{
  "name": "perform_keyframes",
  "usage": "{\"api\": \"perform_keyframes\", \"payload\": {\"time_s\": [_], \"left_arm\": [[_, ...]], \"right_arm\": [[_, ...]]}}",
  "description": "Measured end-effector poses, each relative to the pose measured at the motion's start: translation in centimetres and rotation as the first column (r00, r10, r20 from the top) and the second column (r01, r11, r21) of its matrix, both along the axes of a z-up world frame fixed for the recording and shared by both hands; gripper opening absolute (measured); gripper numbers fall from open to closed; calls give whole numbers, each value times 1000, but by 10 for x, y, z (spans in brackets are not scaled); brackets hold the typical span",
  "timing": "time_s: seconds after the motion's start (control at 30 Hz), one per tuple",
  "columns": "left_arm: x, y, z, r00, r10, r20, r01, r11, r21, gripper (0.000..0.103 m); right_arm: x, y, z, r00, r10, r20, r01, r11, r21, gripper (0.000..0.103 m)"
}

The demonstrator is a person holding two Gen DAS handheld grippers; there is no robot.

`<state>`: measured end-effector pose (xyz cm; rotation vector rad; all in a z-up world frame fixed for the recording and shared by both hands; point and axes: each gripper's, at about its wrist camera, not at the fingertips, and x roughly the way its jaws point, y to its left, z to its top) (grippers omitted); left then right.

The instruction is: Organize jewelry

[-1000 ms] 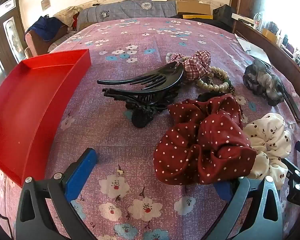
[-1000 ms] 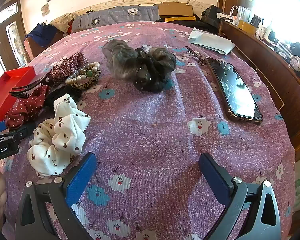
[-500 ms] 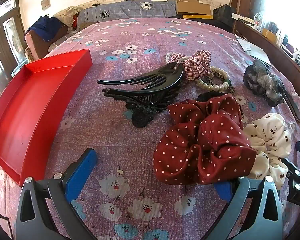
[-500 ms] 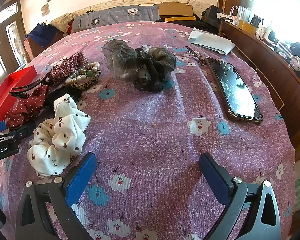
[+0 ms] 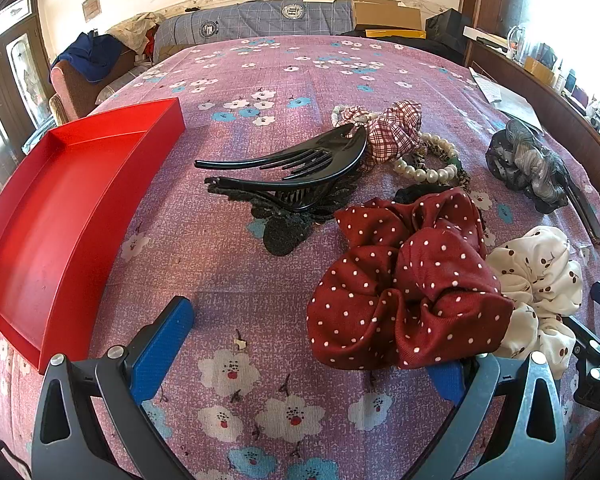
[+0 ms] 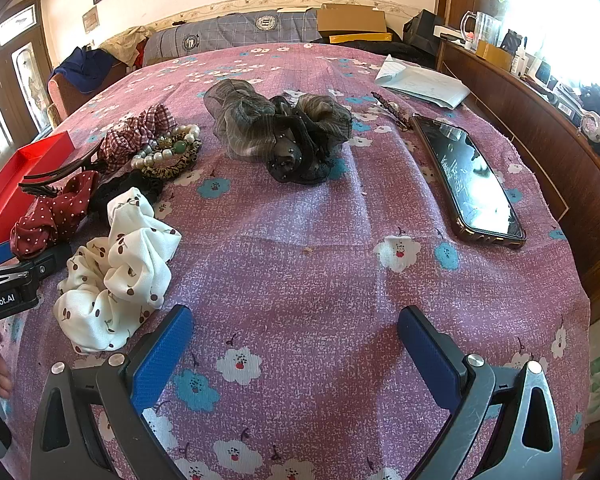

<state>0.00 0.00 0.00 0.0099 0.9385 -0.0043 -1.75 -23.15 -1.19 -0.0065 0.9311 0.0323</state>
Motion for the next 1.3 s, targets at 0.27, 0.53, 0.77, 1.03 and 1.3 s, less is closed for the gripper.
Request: {"api": "perform_keyframes", "payload": {"time_s": [0.27,0.53,0.77,1.03,1.3], "left_arm": [[1,1,1,1000,-12,-17,12,1000,7,103],[-25,11,38,999,23,-25,-22,999,41,103],[-70,39,97,993,89,79,-91,995,26,103],[-97,45,137,993,97,61,-94,994,-45,103],[-123,41,173,985,93,146,-89,995,-35,103]], "right_arm": [[0,0,1,1000,-1,-17,1,1000,1,103],[0,-7,4,997,-36,-63,36,999,-5,103],[-39,-15,52,993,-114,2,114,993,-1,102],[-73,6,121,984,-142,105,131,986,105,103],[-100,30,152,976,-177,129,159,977,139,103]]}}
